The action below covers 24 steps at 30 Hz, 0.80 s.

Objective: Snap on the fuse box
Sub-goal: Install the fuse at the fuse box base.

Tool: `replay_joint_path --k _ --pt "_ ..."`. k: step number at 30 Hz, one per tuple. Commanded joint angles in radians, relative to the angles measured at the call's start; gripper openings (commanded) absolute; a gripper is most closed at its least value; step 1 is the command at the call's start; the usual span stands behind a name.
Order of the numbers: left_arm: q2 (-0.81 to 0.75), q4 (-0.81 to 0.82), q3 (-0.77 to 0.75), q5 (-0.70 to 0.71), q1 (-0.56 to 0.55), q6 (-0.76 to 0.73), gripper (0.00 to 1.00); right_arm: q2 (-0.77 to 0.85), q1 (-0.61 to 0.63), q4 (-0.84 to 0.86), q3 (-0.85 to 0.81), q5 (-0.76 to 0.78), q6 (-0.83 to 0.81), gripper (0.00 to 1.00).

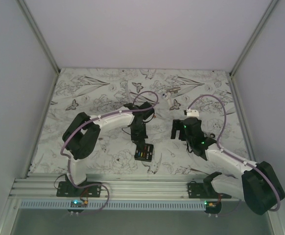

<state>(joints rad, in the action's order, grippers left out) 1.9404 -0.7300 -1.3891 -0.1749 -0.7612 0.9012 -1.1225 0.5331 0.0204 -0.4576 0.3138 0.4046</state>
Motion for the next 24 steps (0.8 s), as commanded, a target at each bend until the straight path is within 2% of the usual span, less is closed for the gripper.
replay_joint_path --k 1,7,13,19,24 --pt "0.131 0.037 0.063 0.134 0.013 -0.006 0.0 -0.024 -0.009 0.034 -0.04 -0.034 0.0 1.0" --pt "0.099 0.038 0.088 0.183 0.038 -0.016 0.0 -0.024 -0.008 0.04 -0.04 -0.063 -0.011 1.0" --pt "0.07 0.037 0.077 0.19 0.012 -0.029 0.01 -0.041 -0.008 0.043 -0.049 -0.098 -0.026 1.0" --pt "-0.058 0.038 0.061 0.211 -0.039 -0.039 0.1 -0.004 -0.007 0.068 -0.041 -0.17 -0.045 1.0" --pt "-0.179 0.038 0.07 0.219 -0.053 -0.037 0.2 0.031 0.007 0.004 -0.086 -0.229 -0.037 0.99"
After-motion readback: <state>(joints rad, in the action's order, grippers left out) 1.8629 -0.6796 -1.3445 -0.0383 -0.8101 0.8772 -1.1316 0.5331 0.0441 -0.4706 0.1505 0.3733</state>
